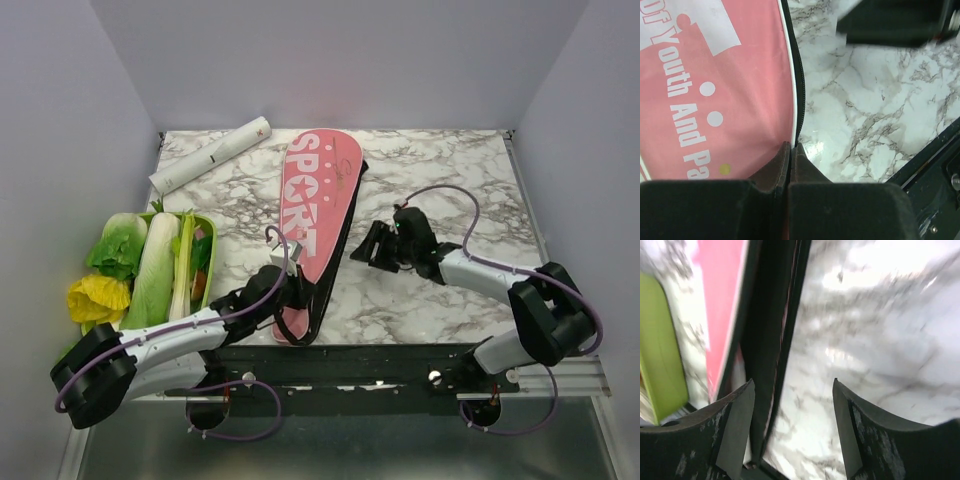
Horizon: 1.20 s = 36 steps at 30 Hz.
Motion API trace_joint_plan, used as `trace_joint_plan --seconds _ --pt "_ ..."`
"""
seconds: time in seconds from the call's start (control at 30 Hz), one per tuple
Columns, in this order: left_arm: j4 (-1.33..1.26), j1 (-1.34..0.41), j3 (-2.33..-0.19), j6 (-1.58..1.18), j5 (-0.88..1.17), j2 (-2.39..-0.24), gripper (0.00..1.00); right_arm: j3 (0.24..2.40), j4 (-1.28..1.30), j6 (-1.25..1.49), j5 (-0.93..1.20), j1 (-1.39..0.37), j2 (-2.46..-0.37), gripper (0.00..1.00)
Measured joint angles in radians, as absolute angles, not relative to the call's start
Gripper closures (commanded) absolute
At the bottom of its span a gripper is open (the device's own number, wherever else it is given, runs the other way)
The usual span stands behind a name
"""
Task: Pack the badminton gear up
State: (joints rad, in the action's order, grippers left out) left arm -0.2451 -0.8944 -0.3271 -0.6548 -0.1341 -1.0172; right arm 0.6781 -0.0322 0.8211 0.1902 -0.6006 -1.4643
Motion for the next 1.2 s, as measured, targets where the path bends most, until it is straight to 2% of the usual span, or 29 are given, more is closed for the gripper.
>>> trace_joint_plan --seconds 0.2,0.4,0.73,1.0,1.2 --pt "-0.266 -0.895 -0.288 -0.655 -0.086 -1.024 1.0 0.791 -0.086 0.818 0.179 -0.436 -1.514 0.26" --pt "-0.311 -0.909 -0.258 -0.656 -0.018 -1.034 1.0 0.957 -0.139 0.838 0.178 -0.364 -1.671 0.25" --pt "-0.358 -0.946 -0.224 -0.655 0.05 -1.03 1.0 1.201 -0.128 0.891 0.179 -0.338 -1.953 0.28" --pt "-0.37 -0.984 -0.194 -0.654 0.088 -0.994 1.0 1.357 -0.003 0.9 0.156 -0.331 -2.053 0.33" --pt "-0.368 -0.991 -0.171 -0.64 0.106 -0.948 1.0 1.386 0.087 0.9 0.126 -0.316 -2.07 0.34"
